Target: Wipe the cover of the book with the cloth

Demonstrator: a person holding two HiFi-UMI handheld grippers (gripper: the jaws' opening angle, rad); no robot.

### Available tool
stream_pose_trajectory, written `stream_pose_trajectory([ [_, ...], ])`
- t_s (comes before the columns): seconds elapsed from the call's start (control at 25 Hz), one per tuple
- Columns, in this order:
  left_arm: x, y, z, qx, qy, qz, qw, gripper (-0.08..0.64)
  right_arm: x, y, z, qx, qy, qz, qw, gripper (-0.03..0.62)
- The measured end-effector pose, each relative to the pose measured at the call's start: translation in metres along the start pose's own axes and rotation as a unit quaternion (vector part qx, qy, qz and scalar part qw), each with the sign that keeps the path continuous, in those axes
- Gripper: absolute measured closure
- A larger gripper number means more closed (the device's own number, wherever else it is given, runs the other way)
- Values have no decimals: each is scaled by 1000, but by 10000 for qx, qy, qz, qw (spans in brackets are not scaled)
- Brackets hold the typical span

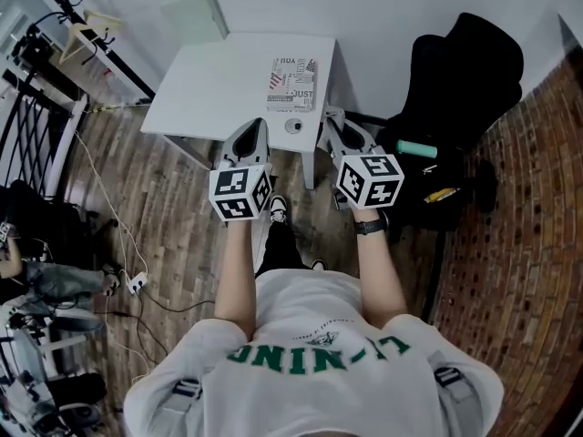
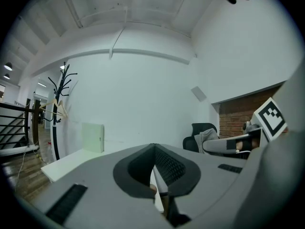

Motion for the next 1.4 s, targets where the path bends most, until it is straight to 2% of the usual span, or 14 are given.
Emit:
stream_pose_trajectory([
  [0.24, 43, -70, 3, -86, 46, -132, 9999, 555, -12, -69, 0, 138, 120, 9, 9998, 557],
  [0.52, 105, -188, 48, -334, -130, -596, 9976, 555, -50, -180, 55, -125, 156, -480, 9986, 555],
  [0.76, 170, -272, 65, -354, 28, -854, 9957, 555, -71, -275, 70, 100, 188, -919, 9955, 554],
  [0.92, 203, -316, 50, -213, -2, -1066, 9941, 555, -87, -330, 57, 405, -17, -1051, 9936, 553],
  [1.08, 232, -353, 22, -2, 21, -1208, 9927, 554, -104, -372, 28, 792, -314, -1210, 9890, 549],
  [1.28, 245, -390, -12, 276, -27, -1262, 9916, 554, -136, -406, -19, 1412, -903, -1506, 9743, 549],
  [1.4, 247, -407, -28, 308, -28, -1266, 9915, 555, -151, -431, -42, 1650, -1184, -1377, 9694, 549],
])
Point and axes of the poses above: the fingertips, and each gripper's own axes: y backward along the fingers, x to its left, z out of its top, the point moved 5 cm from there along y, backward along the fingers
